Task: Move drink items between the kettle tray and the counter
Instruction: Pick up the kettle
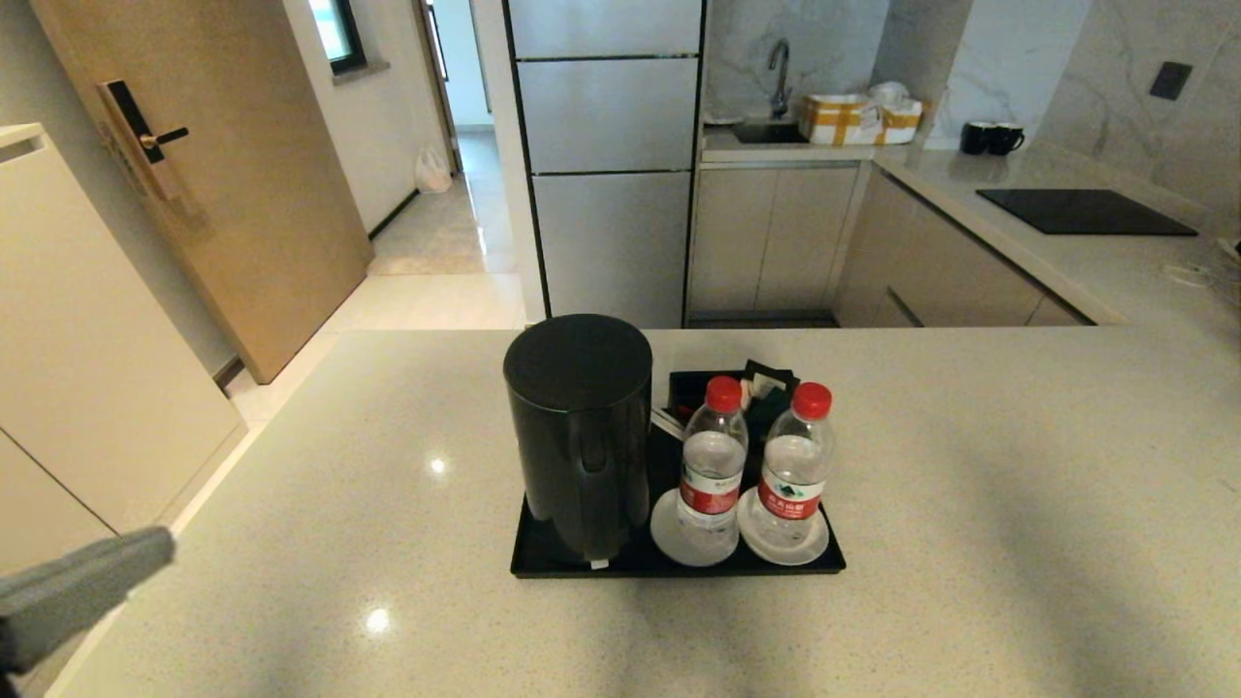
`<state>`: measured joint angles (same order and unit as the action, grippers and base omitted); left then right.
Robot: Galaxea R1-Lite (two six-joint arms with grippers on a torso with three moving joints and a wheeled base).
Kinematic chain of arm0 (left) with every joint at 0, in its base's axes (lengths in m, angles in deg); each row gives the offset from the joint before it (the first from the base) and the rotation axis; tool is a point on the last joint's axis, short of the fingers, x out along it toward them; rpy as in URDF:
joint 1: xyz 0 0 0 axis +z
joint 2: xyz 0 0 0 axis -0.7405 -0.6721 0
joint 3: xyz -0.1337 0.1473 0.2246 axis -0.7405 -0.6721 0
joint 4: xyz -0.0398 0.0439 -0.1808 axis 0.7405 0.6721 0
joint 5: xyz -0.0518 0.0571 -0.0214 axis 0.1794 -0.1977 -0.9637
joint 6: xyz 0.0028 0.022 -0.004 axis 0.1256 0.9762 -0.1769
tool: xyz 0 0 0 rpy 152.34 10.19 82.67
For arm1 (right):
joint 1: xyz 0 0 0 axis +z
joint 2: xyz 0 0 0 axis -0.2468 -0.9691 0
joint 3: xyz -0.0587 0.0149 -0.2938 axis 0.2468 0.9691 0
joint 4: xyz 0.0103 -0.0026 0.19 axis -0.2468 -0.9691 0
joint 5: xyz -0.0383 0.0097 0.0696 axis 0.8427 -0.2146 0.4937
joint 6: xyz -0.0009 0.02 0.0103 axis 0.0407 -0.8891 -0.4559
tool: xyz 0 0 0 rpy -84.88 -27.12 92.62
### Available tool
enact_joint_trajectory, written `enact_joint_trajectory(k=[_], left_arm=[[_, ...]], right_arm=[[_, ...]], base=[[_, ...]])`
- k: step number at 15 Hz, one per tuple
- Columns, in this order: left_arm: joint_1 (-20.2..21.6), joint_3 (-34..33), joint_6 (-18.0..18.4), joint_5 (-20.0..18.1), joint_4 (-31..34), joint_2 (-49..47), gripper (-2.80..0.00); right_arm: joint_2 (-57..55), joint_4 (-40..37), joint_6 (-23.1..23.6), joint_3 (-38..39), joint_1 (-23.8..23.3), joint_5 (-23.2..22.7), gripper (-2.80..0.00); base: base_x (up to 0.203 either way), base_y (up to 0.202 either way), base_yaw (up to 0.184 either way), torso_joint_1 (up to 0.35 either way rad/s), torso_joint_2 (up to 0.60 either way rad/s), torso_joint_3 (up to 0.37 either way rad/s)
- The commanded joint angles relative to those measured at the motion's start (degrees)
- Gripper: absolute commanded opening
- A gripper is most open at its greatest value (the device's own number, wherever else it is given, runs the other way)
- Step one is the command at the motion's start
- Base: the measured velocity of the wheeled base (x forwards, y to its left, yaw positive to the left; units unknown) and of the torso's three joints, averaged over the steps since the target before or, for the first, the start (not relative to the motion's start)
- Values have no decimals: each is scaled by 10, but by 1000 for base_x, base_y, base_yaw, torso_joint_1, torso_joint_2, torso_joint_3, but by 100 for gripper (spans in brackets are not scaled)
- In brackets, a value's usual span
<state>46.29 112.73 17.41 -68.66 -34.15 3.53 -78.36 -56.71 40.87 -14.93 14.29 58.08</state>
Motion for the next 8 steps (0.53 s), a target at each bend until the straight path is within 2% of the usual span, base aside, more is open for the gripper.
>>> enact_joint_trajectory(k=[1,2,4,7,8], left_arm=[[1,-17,-8,-167,-19,-153,-280],[1,-34,-9,-219,-55,-192,-280],[0,-76,-3,-298,-169,-255,-280],[-1,-90,2,-377,-271,-324,-280],[-1,-88,8,-399,-286,-342,-280]], right_arm=[[0,1,0,0,0,0,-280],[0,1,0,0,0,0,-280],[0,0,0,0,0,0,-280],[0,0,0,0,0,0,-280],[0,1,0,0,0,0,-280]], base=[[0,0,0,0,0,0],[0,0,0,0,0,0],[0,0,0,0,0,0],[0,0,0,0,0,0],[0,0,0,0,0,0]])
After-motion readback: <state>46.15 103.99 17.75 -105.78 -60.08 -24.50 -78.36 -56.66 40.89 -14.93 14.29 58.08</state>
